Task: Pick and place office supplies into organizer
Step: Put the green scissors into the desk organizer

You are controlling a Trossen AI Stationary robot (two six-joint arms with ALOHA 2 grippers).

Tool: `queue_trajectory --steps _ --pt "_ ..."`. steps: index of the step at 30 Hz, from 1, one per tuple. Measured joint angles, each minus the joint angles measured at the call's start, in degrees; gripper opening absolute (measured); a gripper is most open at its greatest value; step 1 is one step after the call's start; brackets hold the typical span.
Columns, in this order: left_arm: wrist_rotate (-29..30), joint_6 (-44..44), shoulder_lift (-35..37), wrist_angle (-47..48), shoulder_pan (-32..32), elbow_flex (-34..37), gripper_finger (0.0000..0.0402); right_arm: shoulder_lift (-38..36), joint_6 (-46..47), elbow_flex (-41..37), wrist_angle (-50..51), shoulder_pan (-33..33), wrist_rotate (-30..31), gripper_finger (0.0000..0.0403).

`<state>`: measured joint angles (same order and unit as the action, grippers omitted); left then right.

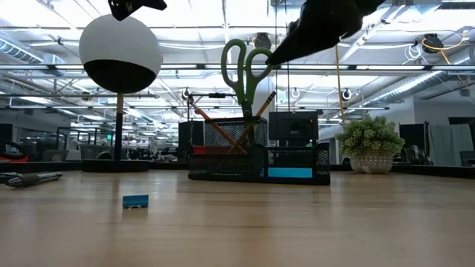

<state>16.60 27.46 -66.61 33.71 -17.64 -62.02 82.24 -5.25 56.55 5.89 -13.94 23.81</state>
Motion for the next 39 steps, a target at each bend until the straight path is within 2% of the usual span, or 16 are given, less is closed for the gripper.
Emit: queue_trajectory --steps 6,9,14,20,35,39 --pt "0.0 0.0 0.0 -0.4 1.8 0.0 0.0081 1.3 -0.5 0.0 -0.9 2.0 -0.3 0.0217" --pt "0.0 0.0 0.0 -0.5 2.4 0.0 0.0081 2.9 -0.9 0.0 -2.1 2.4 -2.9 0.0216" --pt "0.0 0.0 0.0 -0.5 2.6 0.0 0.0081 4.9 0.3 0.0 -4.9 2.3 -3.3 0.0216" --pt "0.0 0.0 0.0 -0.5 2.6 0.0 0.0081 4.9 0.7 0.0 -6.6 2.6 -2.8 0.0195" --pt "-0.1 1.5 0.0 -0.5 2.6 0.0 0.0081 4.9 2.8 0.1 -8.2 3.7 -2.1 0.0051" --pt "-0.1 1.7 0.0 -0.5 2.6 0.0 0.0081 4.9 2.5 0.1 -8.6 4.1 -1.7 0.0029"
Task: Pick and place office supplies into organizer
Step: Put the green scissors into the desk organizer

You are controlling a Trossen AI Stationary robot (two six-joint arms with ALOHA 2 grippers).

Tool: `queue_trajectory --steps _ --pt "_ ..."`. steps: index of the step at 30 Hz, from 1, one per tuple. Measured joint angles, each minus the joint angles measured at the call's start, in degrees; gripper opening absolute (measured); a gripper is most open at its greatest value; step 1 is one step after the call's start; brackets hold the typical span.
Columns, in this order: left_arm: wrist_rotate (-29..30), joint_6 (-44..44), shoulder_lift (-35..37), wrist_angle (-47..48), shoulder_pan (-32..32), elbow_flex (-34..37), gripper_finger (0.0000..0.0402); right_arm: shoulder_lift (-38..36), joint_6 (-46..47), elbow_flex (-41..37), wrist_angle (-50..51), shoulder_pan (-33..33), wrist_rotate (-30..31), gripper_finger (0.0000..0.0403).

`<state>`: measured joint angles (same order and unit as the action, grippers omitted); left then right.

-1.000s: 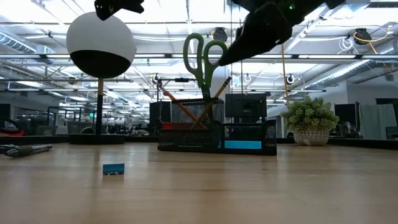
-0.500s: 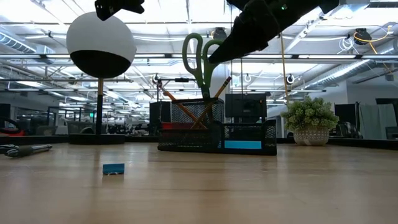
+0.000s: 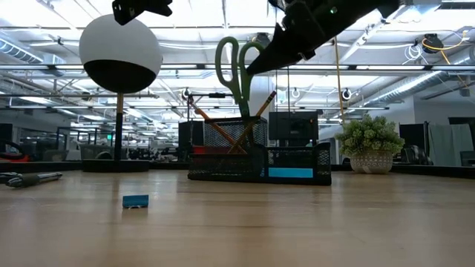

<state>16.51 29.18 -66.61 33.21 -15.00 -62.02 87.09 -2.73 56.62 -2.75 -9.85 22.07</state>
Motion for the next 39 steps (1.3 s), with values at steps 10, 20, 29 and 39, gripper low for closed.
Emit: queue_trajectory --steps 10,20,29,39 --pt "-0.1 1.4 0.0 0.0 0.0 0.0 0.0081 0.0 4.8 0.0 -2.2 3.1 0.1 0.0041" --pt "-0.1 2.8 0.0 0.0 0.0 0.0 0.0081 -0.2 5.3 0.0 -3.7 4.2 0.2 0.0035" --pt "0.0 2.6 0.0 0.0 0.0 0.0 0.0081 -0.2 5.2 0.0 -4.7 4.0 0.3 0.0026" --pt "0.1 2.5 0.0 0.0 0.0 0.0 0.0081 -0.1 5.3 1.4 -4.9 4.0 0.1 0.0025"
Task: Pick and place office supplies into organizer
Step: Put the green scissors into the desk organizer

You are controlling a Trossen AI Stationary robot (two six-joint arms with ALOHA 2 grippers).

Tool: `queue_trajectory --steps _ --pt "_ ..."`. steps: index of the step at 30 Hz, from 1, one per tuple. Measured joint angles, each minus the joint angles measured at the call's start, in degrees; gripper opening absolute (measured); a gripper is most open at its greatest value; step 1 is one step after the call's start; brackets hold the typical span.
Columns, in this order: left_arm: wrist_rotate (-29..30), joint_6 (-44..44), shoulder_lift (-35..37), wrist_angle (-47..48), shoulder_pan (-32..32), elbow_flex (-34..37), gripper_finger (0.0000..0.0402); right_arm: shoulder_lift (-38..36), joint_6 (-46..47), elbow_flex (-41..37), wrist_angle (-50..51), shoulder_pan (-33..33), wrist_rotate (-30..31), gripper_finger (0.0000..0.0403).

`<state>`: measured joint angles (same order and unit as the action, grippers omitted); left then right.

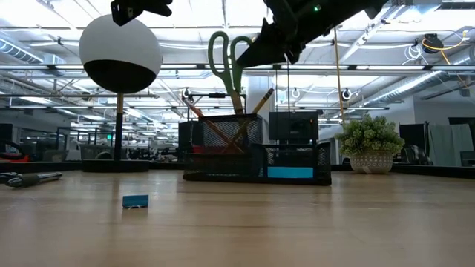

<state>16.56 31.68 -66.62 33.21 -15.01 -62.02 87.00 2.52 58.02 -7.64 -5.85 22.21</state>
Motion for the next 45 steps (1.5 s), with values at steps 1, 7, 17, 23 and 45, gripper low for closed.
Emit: queue_trajectory --steps 1,7,17,23,45 --pt "0.0 0.0 0.0 0.0 0.0 0.0 0.0081 0.0 0.0 0.0 0.0 0.0 0.0 0.0025" --pt "0.0 0.0 0.0 0.0 0.0 0.0 0.0081 0.0 0.7 0.2 2.5 0.0 0.2 0.0031" --pt "0.0 -0.1 0.0 0.0 0.0 0.0 0.0081 -0.5 -1.7 0.4 1.9 -0.2 0.2 0.0031" --pt "0.0 -0.7 0.0 0.0 0.0 0.0 0.0081 -0.5 -3.0 0.6 1.8 -0.2 0.1 0.0028" --pt "0.1 -1.6 0.0 0.0 0.0 0.0 0.0081 -1.3 1.7 0.6 4.8 0.8 -3.5 0.0027"
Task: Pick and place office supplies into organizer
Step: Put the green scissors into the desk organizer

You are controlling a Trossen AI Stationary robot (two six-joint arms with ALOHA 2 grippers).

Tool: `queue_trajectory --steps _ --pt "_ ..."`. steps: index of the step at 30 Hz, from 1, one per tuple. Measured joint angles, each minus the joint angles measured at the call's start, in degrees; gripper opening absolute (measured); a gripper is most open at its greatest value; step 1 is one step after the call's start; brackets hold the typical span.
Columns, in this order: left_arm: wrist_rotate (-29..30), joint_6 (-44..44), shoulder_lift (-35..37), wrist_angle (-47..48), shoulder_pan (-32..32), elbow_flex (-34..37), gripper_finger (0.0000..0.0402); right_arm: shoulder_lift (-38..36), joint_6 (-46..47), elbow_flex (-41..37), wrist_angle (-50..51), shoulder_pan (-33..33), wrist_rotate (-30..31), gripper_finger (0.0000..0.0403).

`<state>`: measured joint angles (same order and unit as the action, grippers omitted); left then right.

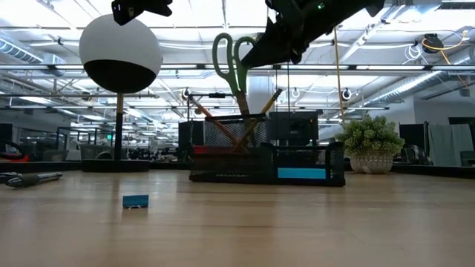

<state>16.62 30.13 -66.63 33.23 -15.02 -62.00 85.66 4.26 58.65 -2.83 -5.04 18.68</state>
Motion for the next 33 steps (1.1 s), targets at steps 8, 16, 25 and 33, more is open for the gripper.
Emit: queue_trajectory --steps 8,16,25,33 --pt "0.0 -0.8 0.0 0.0 0.0 0.0 0.0081 0.0 2.1 -0.1 -2.0 0.8 -0.2 0.0028" --pt "0.5 -1.1 0.0 0.0 0.0 0.0 0.0081 -0.3 4.9 0.0 -1.1 1.2 -0.9 0.0033" --pt "0.5 -1.6 0.0 -0.3 0.0 0.0 0.0081 -0.3 1.4 0.0 -2.4 1.1 -4.2 0.0031" --pt "4.6 -4.9 -2.7 -0.3 0.9 0.0 0.0081 -0.3 2.8 0.0 -2.4 1.2 -5.4 0.0027"
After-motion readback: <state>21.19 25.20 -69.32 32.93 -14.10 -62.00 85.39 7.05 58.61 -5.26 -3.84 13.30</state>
